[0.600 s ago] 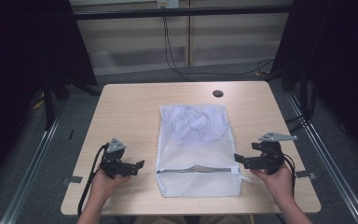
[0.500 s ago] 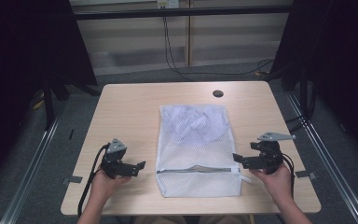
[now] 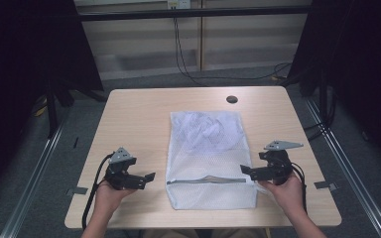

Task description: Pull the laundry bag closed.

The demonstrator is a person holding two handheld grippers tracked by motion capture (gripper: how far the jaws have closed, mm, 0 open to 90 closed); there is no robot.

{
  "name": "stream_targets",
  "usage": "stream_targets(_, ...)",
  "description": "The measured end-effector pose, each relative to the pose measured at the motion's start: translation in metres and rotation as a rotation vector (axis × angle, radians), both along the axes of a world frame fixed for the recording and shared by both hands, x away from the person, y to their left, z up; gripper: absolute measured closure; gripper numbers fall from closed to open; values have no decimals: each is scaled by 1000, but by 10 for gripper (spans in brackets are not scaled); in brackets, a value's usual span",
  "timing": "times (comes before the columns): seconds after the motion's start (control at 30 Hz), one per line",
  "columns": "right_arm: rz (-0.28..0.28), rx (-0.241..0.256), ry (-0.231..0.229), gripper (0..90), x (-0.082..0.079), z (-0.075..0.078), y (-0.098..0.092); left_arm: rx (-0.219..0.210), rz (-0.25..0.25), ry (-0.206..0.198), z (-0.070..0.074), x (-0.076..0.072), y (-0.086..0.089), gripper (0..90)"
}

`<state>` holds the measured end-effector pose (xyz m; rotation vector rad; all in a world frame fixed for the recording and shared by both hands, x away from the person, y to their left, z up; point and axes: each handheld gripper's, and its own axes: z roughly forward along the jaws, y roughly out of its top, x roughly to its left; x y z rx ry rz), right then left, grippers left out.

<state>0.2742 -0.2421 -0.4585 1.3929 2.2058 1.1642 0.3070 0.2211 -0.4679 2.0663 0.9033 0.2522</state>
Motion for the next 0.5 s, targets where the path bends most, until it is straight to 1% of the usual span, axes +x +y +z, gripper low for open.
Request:
stream_targets(0.1, 3, -4, -1, 85, 0, 1, 4, -12, -7, 4, 2, -1, -1, 43)
stream_targets(0.2, 6, -7, 1, 88, 1, 2, 10, -9, -13, 3, 3, -1, -1, 45)
stream_targets(0.23, 10, -8, 2, 88, 1, 2, 12, -16, -12, 2, 3, -1, -2, 45)
stream_targets(0.33, 23, -22, 8, 90, 1, 2, 19, -24, -18, 11, 3, 0, -1, 48)
stream_targets(0.5, 39, -32, 13, 92, 1, 3, 25, -33, -13, 13, 3, 0, -1, 54)
